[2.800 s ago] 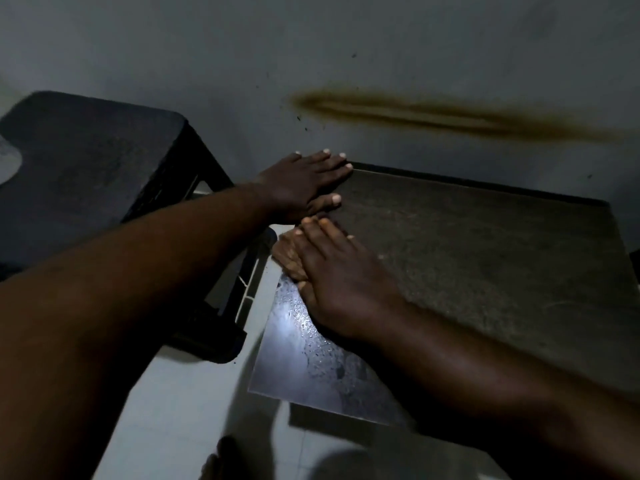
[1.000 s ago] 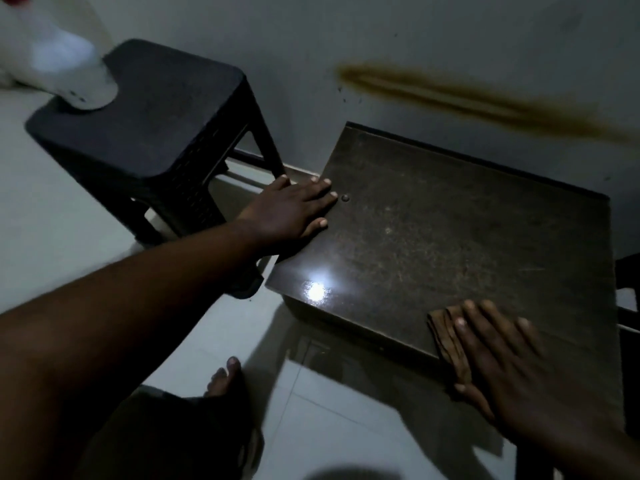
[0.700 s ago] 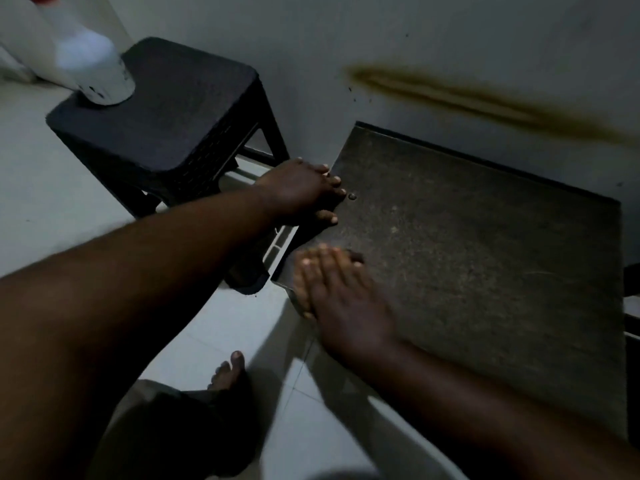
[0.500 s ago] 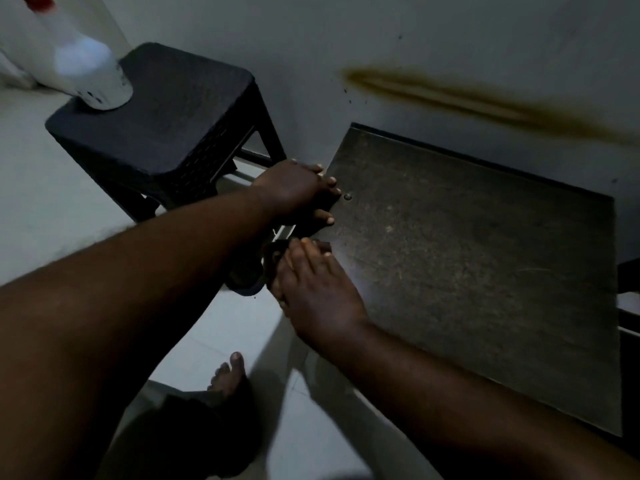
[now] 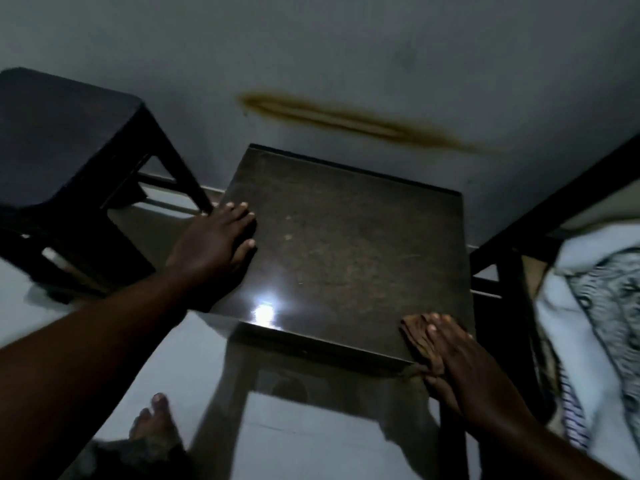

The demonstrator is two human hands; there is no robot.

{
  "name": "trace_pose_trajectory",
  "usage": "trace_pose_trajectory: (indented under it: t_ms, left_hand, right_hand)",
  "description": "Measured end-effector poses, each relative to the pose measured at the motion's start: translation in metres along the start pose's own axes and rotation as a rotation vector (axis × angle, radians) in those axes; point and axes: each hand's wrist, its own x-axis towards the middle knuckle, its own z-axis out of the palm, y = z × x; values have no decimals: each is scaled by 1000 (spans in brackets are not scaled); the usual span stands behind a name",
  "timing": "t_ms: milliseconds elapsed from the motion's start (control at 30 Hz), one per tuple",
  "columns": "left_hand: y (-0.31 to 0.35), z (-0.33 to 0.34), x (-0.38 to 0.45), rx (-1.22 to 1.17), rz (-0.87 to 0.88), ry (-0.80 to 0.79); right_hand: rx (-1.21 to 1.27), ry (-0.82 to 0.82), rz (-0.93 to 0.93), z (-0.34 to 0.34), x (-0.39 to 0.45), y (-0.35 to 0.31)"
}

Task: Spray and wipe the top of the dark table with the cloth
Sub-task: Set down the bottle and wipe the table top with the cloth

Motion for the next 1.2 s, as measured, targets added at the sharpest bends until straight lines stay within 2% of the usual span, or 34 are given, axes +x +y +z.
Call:
trace_pose_trajectory:
  t_ms: [67, 167, 233, 500, 667, 733, 867, 1033, 1200]
  left_hand:
    - [18, 6, 1, -58, -12, 12]
    - [41, 13, 5, -41, -33, -55]
    - [48, 17, 5, 20, -50, -91]
    - [54, 16, 0, -10, -117, -100]
    - [53, 15, 0, 4, -114, -116]
    - [52, 16, -1, 21, -106, -123]
    - [50, 19, 0, 21, -99, -127]
    - [51, 20, 0, 15, -96, -126]
    - [52, 20, -1, 22, -96, -116]
  right_hand:
    - [226, 152, 174, 8, -10, -4]
    - [582, 443, 548, 21, -11, -14]
    - [664, 503, 639, 26, -4, -18]
    - [531, 331, 726, 11, 72, 20]
    - [542, 341, 838, -10, 169, 64]
    - [576, 290, 853, -20, 206, 83]
    - [521, 270, 900, -36, 247, 107]
    - [526, 279, 797, -37, 218, 88]
    - [470, 260, 628, -6, 91, 30]
